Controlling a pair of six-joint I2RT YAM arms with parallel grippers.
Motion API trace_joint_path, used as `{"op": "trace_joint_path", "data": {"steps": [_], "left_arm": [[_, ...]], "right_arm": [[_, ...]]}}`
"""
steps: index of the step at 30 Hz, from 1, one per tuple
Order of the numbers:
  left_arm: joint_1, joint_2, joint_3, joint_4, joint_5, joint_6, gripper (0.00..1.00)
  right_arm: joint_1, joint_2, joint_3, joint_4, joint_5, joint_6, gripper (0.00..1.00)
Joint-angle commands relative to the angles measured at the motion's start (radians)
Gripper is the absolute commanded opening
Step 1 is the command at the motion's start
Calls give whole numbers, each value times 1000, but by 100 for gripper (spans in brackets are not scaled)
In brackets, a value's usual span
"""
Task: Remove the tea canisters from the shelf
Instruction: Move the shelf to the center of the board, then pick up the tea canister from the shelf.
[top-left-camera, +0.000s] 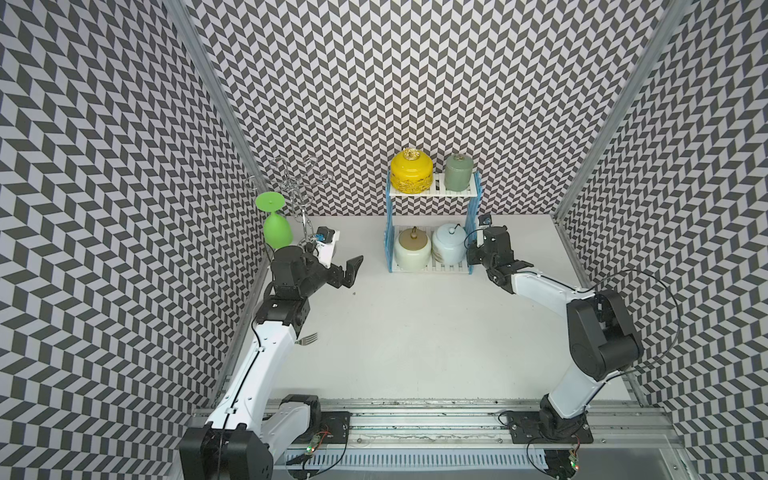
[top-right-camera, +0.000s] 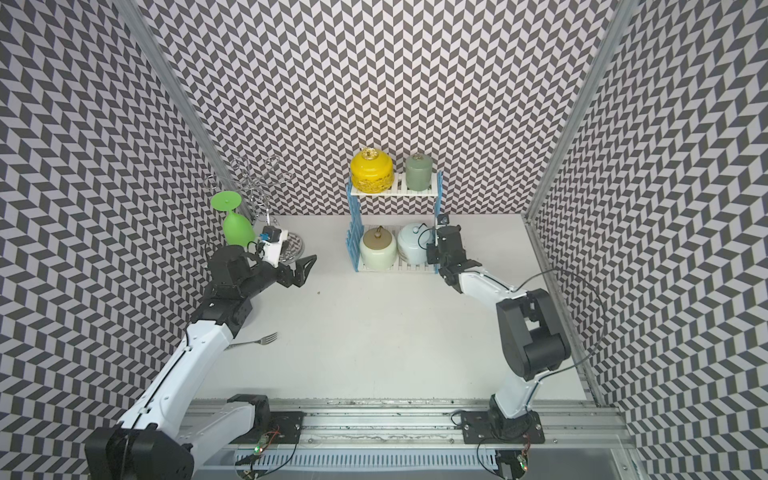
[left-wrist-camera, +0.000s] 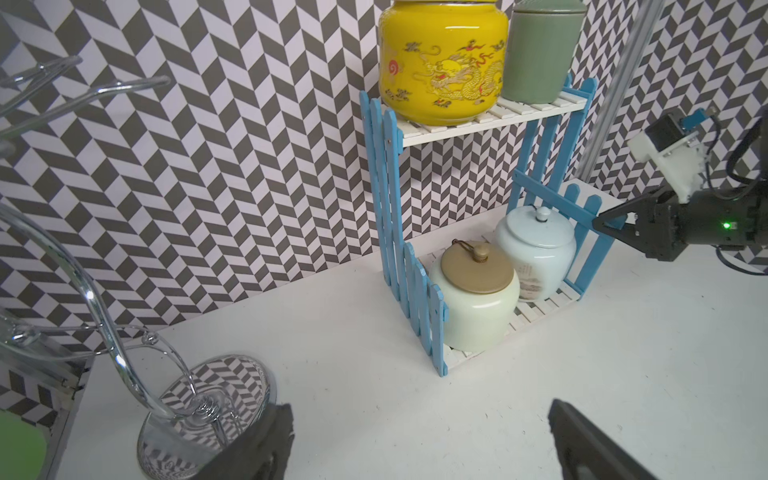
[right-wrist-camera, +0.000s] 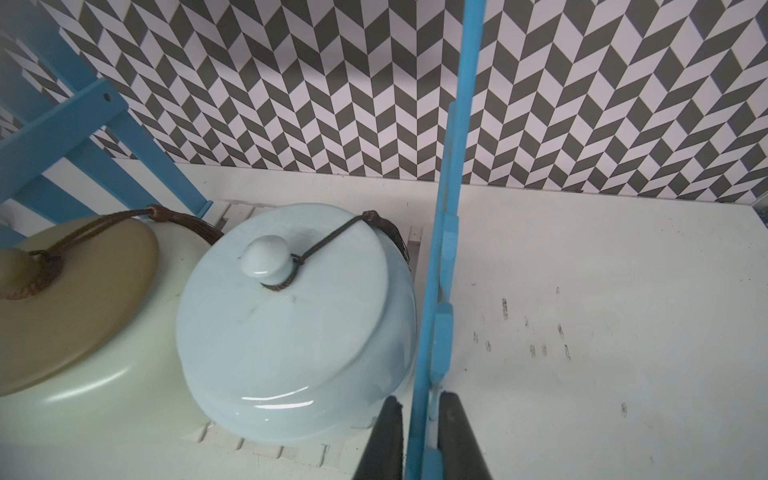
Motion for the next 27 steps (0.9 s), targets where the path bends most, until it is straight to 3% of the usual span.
{"op": "trace_joint_path", "data": {"steps": [1,9,14,21,27], "left_arm": [[-17,-52,36,-44,26,40,100],[-26,-158,-12,-76,1,26,100],[-35,-242,-86,-15,-11,-50,100],[-37,-301,-188,145,-32,-161,100],[30,-367,-331,340,18,-238,100]], "right_arm": [[20,-53,53,116,-106,-21,15],[30,-230,-12,114,-82,39,71],[38,-320,-33,105,-88,51,96],[43,-377,25,82,-132,66,100],[42,-334,119,93,-173,77,100]]}}
